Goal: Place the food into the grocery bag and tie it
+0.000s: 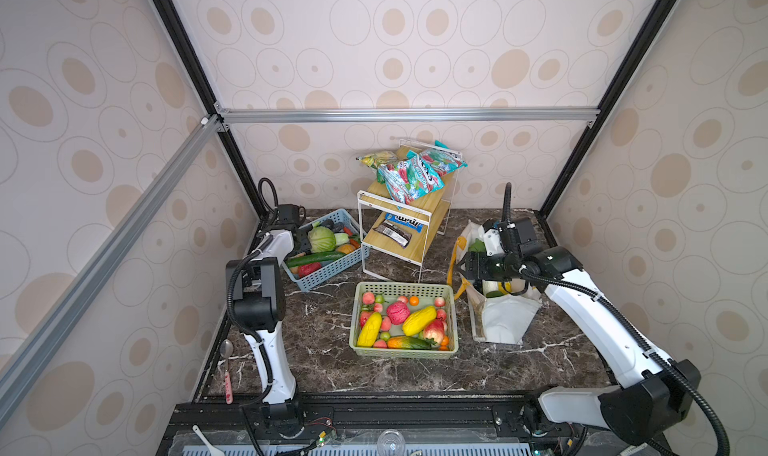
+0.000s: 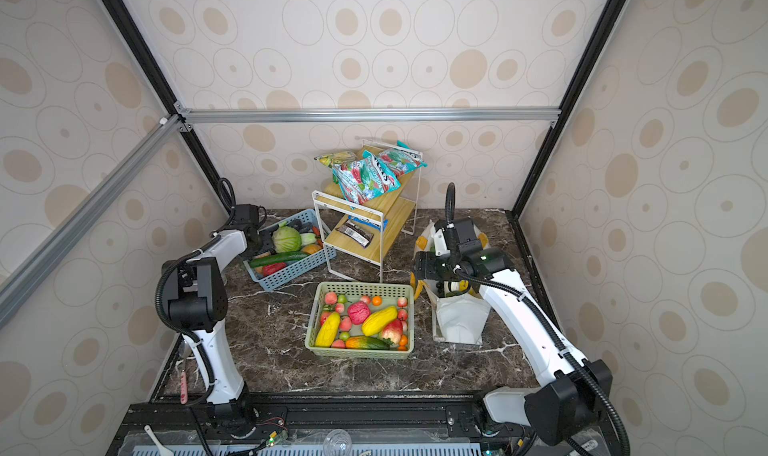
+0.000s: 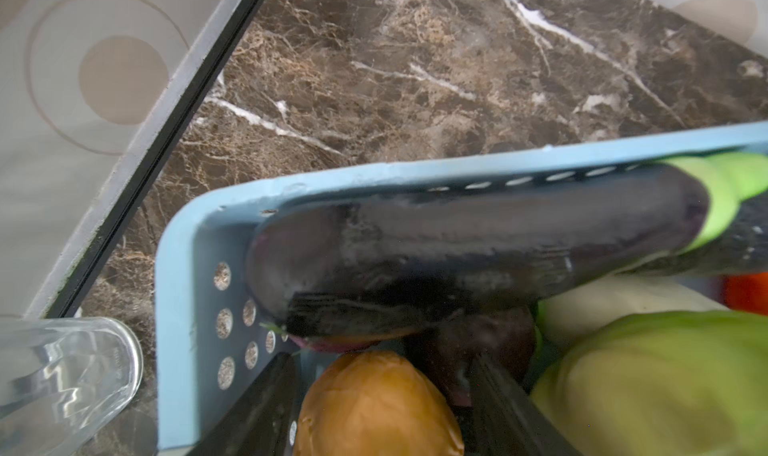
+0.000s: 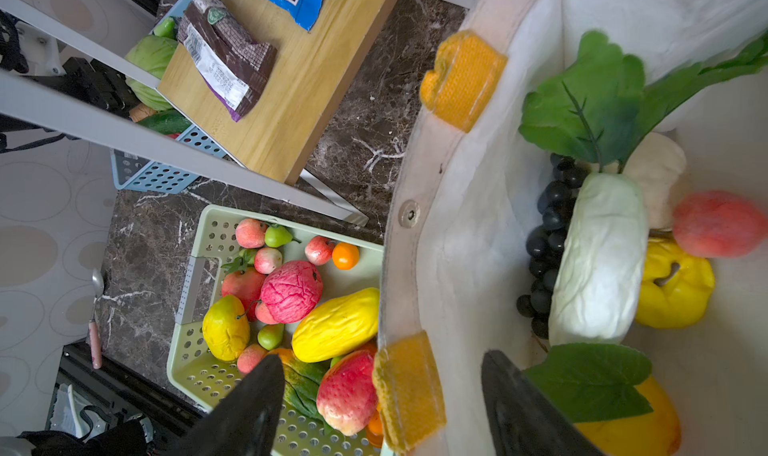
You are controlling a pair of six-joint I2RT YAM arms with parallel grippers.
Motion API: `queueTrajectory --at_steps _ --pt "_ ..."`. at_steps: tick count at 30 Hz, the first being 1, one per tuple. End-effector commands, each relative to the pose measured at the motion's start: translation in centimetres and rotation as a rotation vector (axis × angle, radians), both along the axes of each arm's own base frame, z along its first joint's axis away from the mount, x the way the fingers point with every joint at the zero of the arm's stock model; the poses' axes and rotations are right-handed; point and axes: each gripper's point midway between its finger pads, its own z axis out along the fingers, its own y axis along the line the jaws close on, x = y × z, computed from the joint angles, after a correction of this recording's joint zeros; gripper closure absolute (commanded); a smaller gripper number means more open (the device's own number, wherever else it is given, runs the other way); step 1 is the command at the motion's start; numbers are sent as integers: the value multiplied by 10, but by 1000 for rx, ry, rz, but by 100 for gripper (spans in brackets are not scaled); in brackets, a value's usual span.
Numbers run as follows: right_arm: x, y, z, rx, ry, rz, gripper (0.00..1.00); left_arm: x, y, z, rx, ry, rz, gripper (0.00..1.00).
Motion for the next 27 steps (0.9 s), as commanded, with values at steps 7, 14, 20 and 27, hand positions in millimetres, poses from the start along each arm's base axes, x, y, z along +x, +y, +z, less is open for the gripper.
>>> queueTrajectory --at_steps 7,14,20,27 --pt "2 3 9 -6 -14 -10 22 -9 -15 -60 -75 143 -49 39" --pt "0 6 13 -15 -21 -9 22 -4 -21 -48 -114 94 -49 51" --pt "-1 10 15 -11 -27 -7 22 -7 -21 -18 -97 50 -64 58" --pt "-2 20 18 -18 -34 15 22 -24 -18 14 -58 9 -71 48"
